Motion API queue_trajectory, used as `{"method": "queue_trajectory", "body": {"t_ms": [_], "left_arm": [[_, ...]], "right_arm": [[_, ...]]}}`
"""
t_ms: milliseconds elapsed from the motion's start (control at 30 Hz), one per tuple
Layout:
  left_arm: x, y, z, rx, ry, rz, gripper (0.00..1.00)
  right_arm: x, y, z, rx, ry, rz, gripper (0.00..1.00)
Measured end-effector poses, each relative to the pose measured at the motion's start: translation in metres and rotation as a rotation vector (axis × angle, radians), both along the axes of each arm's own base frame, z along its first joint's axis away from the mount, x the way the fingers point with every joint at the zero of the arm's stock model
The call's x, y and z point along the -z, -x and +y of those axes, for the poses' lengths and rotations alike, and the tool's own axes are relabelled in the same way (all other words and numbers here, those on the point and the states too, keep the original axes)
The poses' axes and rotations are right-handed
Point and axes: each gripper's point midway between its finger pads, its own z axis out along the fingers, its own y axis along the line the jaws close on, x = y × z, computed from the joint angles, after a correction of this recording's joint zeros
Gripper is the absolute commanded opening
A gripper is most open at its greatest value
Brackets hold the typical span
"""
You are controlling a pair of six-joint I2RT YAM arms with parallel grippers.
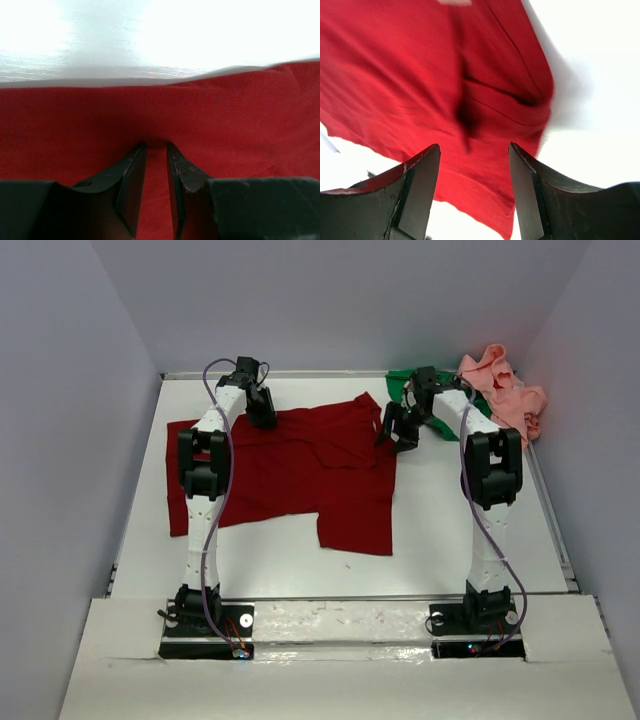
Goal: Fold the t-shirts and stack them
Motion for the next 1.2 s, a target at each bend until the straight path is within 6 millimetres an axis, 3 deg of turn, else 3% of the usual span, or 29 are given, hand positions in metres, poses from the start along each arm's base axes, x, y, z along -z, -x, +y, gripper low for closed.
{"method": "queue_trajectory", "body": {"t_ms": [267,367,467,567,733,900,1200], "left_arm": [[-0.001,0.005,0.002,-0.004,-0.009,0.006,0.38],[0.000,0.008,0.004,-0.007,-0.016,0.013,0.38],[0.000,0.010,0.005,-0.009,-0.022,0.018,0.38],[0.000,0.013,0.006,-0.010,-0.025,0.023,0.38],[0.000,0.023,0.003,-0.002,-0.033,0.041,0.38],[0.001,0.036,-0.003,0.013,-0.061,0.061,0.38],[0.002,0.059,-0.030,0.076,-0.093,0.097,0.38]], "right_arm": [[-0.078,-0.074,0.010,-0.014,-0.030,-0.312,0.59],[-0.090,-0.103,0.015,-0.016,-0.048,-0.408,0.56],[-0.083,-0.123,0.020,-0.017,-0.060,-0.444,0.53],[-0.060,-0.140,0.026,-0.019,-0.082,-0.450,0.52],[-0.024,-0.147,0.030,-0.016,-0.096,-0.415,0.52],[-0.027,-0.156,0.033,-0.021,-0.113,-0.460,0.52],[-0.041,-0.171,0.038,-0.023,-0.146,-0.544,0.52]]}}
